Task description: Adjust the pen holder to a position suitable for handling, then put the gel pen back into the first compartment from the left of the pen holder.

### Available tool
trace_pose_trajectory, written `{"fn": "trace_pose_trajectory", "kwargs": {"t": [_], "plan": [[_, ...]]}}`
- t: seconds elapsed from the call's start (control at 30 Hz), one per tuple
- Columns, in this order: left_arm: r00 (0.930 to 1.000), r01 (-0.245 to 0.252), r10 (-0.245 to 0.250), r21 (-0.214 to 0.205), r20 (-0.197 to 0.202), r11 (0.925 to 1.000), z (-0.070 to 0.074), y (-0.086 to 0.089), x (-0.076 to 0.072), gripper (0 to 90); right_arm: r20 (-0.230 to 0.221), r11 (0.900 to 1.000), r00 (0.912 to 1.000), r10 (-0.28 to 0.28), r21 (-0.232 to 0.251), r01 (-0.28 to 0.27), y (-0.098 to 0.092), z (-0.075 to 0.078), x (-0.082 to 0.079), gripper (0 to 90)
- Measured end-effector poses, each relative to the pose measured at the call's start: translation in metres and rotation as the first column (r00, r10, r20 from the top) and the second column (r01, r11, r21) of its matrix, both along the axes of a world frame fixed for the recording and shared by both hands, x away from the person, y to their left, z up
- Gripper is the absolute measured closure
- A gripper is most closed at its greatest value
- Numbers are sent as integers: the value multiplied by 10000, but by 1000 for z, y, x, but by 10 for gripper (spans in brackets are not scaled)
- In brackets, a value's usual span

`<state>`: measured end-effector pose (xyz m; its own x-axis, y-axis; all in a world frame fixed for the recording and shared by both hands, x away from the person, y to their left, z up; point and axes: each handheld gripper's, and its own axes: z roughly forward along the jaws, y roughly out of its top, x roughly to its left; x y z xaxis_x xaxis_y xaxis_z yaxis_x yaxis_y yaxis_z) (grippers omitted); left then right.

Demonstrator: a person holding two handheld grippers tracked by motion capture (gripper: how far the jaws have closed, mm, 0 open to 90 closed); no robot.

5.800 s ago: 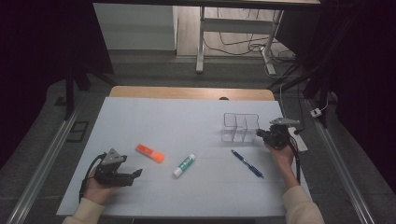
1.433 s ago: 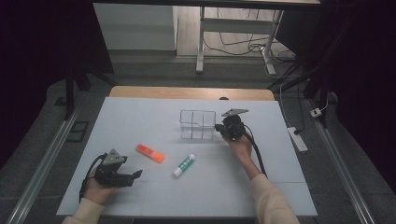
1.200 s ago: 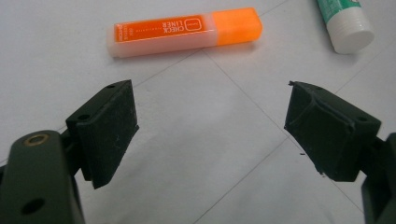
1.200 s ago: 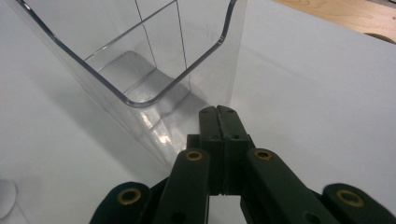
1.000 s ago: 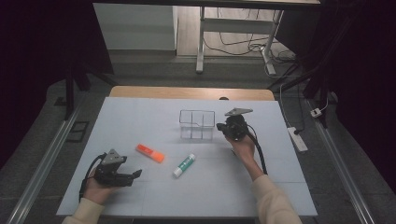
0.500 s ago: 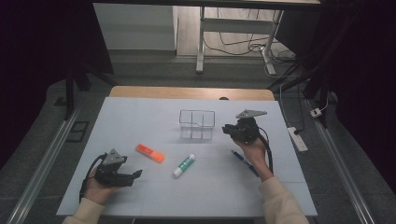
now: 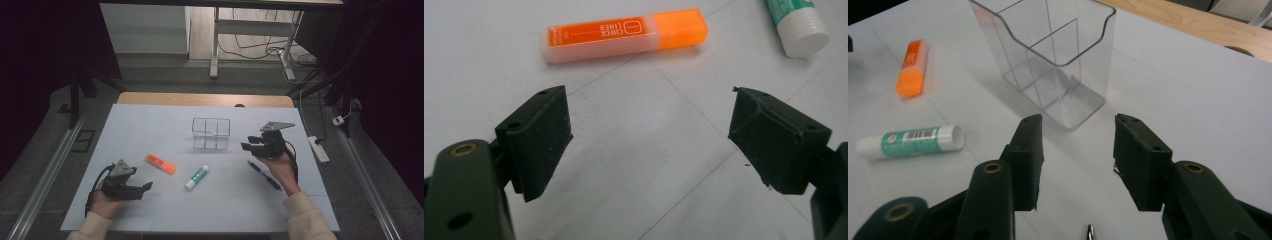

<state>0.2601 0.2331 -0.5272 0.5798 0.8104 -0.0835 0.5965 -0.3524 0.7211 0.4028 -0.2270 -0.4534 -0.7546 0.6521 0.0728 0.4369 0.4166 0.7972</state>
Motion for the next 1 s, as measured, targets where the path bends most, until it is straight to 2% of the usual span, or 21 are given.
{"fn": "trace_pose_trajectory", "kwargs": {"t": [0.23, 0.57, 0.8, 1.0], "plan": [[10000, 60, -59, -71, 6, 10000, 0, -1, 0, 170, -30, 10000, 10000, -10, -80, 10, -18, 0, -16, 513], [10000, 77, -77, -40, 12, 10000, 1, -2, -1, 170, -167, 9996, 9997, -173, -236, 169, -41, 3, -28, 478], [10000, 58, -58, -19, 13, 10000, 0, -2, -1, 170, -504, 9981, 9987, 54, -605, -84, -42, 3, -28, 464], [10000, 81, -81, -13, 30, 10000, 1, -2, -1, 169, -855, 9926, 9959, 294, -1146, -392, -35, -1, -27, 459]]}}
